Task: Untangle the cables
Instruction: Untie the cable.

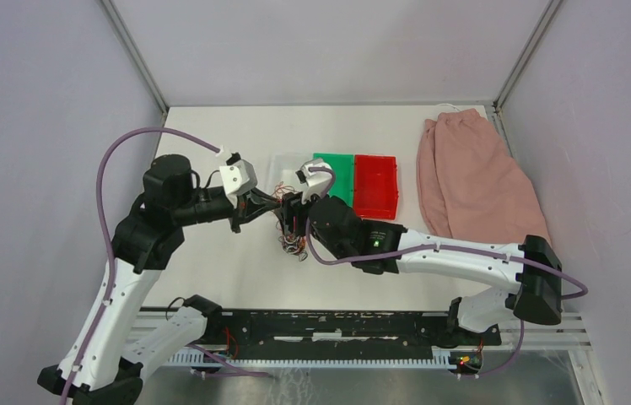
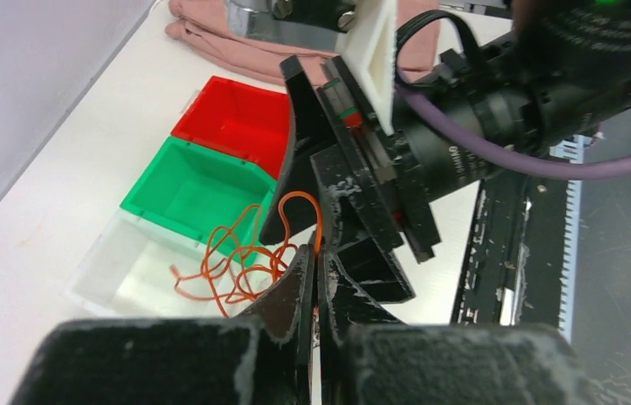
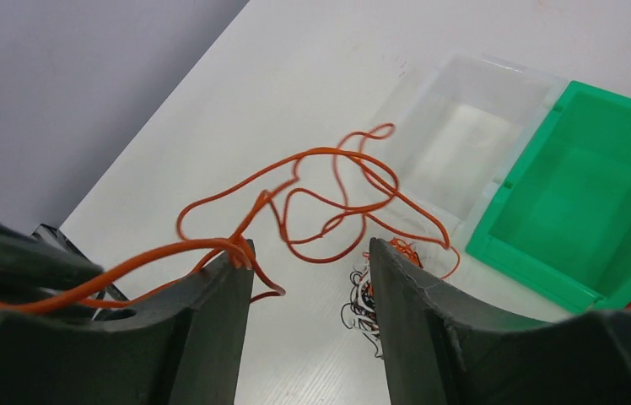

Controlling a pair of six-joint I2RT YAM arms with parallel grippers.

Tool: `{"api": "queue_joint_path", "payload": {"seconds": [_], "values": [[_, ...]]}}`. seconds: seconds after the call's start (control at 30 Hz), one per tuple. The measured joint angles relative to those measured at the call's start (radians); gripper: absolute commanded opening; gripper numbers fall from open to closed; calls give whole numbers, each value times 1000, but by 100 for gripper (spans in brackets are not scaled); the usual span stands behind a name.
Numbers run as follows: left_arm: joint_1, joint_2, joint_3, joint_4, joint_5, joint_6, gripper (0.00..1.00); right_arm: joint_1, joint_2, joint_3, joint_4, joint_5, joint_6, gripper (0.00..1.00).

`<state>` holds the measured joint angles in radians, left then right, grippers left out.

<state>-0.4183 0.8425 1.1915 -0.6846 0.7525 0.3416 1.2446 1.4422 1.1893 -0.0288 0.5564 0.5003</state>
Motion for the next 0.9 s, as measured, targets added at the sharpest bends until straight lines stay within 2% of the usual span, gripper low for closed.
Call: {"api": "queue_joint_path", "payload": {"seconds": [0.23, 0.5, 0.67, 0.9], "values": [[0, -10, 27, -69, 14, 1, 3, -10, -76, -102, 49, -24, -3, 63], [0, -19, 27, -88, -29, 4, 3, -42, -229, -180, 89, -192, -1, 67], [0, -20, 27, -89, -45, 15, 3, -42, -237, -179, 96, -274, -4, 68], [0, -16, 27, -113, -37, 21, 3, -43, -192, -142, 102, -289, -5, 67]]}}
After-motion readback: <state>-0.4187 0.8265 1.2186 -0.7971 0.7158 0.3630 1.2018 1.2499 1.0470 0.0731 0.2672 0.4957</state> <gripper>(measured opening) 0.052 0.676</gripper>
